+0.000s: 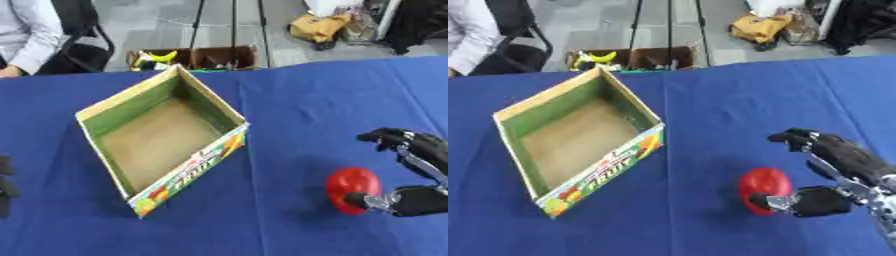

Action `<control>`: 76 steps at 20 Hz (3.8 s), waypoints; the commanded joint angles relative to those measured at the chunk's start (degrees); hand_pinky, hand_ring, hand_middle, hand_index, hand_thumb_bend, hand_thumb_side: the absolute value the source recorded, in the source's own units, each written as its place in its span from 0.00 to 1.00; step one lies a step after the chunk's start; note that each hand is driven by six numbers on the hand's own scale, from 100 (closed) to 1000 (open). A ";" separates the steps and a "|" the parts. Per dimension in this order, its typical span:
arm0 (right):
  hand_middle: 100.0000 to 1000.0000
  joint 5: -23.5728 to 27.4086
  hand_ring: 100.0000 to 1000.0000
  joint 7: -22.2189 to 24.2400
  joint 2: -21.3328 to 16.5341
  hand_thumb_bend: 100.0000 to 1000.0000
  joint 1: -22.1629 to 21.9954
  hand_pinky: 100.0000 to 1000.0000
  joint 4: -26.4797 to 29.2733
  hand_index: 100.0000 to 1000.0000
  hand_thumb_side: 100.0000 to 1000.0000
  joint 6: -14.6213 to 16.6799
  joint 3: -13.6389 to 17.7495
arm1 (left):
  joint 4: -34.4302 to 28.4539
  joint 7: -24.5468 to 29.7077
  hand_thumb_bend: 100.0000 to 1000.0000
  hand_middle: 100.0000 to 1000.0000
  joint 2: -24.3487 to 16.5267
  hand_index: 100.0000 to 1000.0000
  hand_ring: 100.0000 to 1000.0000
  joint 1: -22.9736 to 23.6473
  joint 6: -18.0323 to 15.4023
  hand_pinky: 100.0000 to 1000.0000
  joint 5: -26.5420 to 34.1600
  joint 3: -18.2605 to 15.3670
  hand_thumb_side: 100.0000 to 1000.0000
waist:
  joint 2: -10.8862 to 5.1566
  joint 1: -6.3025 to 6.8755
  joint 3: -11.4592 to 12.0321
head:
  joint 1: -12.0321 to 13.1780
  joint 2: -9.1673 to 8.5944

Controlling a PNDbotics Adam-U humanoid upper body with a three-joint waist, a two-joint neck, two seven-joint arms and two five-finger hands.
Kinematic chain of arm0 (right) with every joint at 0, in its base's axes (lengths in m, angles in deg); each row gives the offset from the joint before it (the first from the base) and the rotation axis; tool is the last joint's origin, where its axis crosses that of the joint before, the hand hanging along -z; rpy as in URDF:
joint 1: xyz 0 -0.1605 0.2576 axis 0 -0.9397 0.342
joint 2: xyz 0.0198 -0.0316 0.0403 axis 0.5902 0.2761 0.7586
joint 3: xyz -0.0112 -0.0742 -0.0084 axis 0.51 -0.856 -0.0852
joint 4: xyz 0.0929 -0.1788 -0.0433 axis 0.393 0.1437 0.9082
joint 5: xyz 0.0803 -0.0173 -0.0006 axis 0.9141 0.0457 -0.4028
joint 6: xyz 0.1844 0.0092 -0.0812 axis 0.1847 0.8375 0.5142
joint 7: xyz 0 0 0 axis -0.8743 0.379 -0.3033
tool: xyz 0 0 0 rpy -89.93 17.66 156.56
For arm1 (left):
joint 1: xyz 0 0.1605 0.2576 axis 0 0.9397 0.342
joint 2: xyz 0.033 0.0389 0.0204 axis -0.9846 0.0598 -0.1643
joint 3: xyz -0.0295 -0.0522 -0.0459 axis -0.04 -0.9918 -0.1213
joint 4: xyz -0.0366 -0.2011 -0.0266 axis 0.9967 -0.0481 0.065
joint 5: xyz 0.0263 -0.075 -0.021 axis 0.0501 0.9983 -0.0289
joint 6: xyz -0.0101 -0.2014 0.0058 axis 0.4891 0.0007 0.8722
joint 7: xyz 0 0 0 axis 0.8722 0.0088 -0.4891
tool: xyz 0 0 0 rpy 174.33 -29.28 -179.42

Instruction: Pick up objects on the table and place them in the box.

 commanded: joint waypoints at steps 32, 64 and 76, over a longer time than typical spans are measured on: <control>0.81 0.56 0.52 7.69 -0.05 0.41 -0.14 0.49 1.17 0.92 0.70 -6.98 -3.49 | -0.93 0.39 0.00 0.44 -0.76 0.62 0.32 -0.62 -0.27 0.10 0.05 0.12 0.82 | 0.50 0.06 0.20 | -0.35 -1.75; 0.78 9.11 0.38 0.38 -0.30 0.00 0.85 0.40 1.17 0.86 0.06 -13.79 -3.98 | -0.83 0.54 0.00 0.44 -0.72 0.62 0.34 -0.70 -0.41 0.12 0.11 0.14 0.81 | 0.95 0.23 0.16 | -0.39 -1.54; 0.76 7.92 0.37 -6.28 -4.63 0.00 4.33 0.36 1.17 0.81 0.12 -10.28 -5.28 | -0.82 0.67 0.00 0.44 -0.79 0.62 0.34 -0.62 -0.34 0.12 0.05 0.20 0.81 | 0.52 0.04 0.02 | -0.59 -1.37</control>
